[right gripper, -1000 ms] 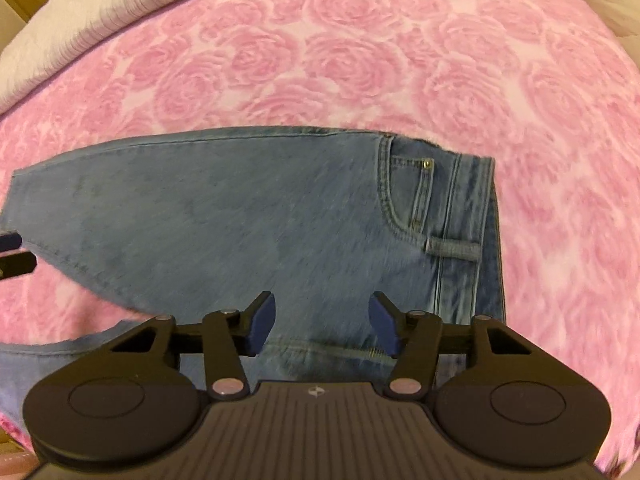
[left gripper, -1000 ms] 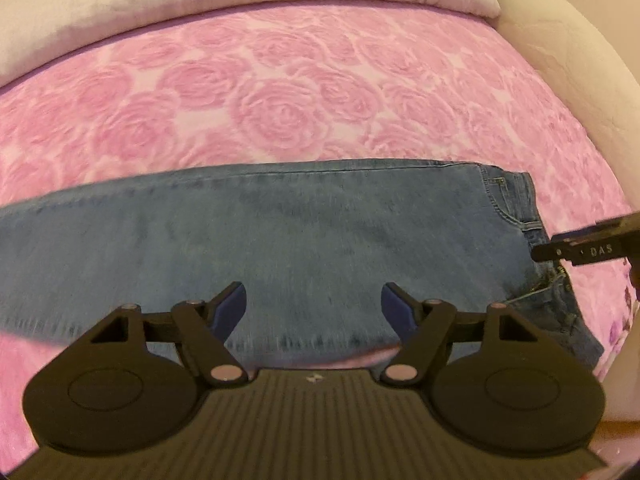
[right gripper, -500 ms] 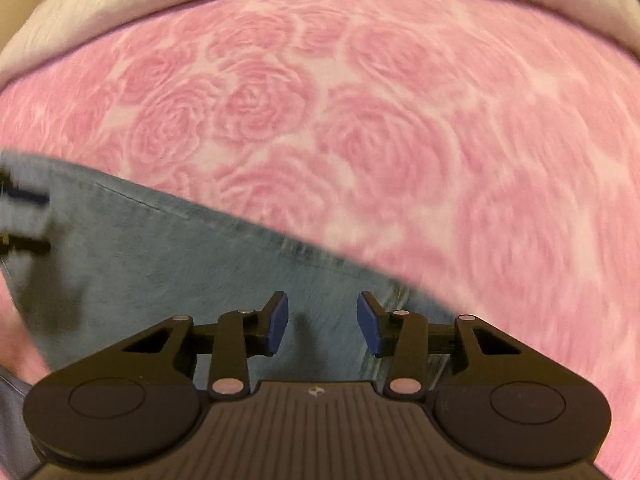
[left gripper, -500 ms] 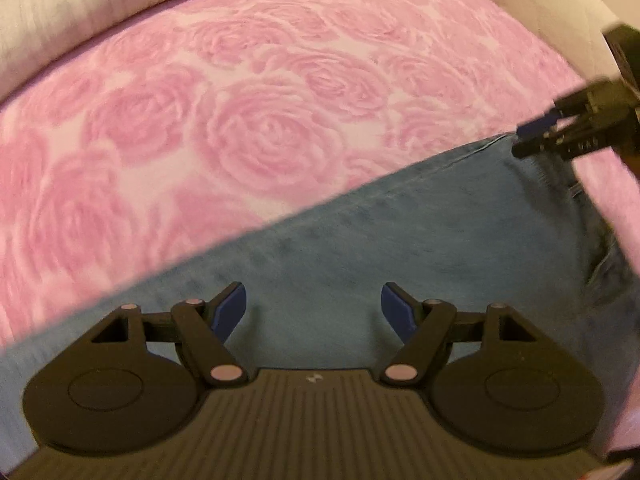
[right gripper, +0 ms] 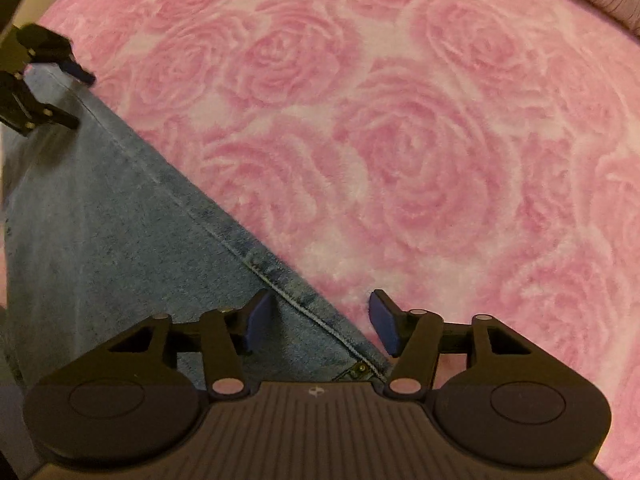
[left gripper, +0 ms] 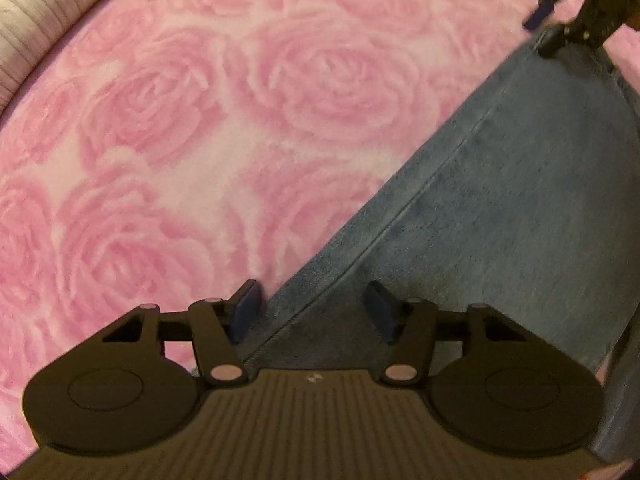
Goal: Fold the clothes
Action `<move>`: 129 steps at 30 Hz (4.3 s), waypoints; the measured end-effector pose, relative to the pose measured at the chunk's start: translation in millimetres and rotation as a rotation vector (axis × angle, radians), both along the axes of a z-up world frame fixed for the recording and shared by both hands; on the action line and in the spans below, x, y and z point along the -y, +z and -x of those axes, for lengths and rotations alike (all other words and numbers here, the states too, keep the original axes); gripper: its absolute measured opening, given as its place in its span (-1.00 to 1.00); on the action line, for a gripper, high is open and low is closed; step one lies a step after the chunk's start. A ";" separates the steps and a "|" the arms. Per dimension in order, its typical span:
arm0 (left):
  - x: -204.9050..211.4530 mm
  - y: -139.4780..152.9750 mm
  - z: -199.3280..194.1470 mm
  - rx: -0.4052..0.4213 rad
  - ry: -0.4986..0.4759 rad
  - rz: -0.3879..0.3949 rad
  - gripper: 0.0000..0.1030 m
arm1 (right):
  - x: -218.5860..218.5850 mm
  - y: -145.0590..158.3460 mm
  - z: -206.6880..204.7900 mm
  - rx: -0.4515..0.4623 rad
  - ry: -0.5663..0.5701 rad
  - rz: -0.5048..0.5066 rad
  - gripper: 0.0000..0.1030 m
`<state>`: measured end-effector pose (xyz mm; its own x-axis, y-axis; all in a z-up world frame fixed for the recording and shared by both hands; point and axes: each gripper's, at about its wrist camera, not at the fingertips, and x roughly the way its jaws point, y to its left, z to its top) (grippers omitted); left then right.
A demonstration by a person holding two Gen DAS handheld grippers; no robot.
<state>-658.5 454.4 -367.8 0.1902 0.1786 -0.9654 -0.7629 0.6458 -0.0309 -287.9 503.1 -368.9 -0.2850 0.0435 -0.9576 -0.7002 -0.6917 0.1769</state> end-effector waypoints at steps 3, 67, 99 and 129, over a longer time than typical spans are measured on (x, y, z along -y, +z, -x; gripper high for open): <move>7.1 4.9 2.7 -0.001 0.020 -0.019 -0.73 | 7.5 3.4 -1.1 0.011 0.020 -0.004 -0.55; 390.1 61.3 27.5 0.194 0.970 -0.095 -0.99 | 398.2 17.3 -190.0 -0.553 -1.526 0.050 -0.68; 492.5 48.9 -19.2 0.000 0.992 -0.229 -0.81 | 434.9 32.6 -206.1 -0.287 -1.350 -0.030 0.08; 495.6 92.9 212.5 -0.035 1.088 0.009 -0.52 | 407.1 68.8 170.2 -0.247 -0.672 0.109 -0.15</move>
<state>-871.0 -41.2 -275.0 -0.0929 0.2274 -0.9694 -0.9265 -0.3763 0.0005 -458.1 96.0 -300.0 -0.4388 0.1934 -0.8775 -0.8986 -0.0956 0.4283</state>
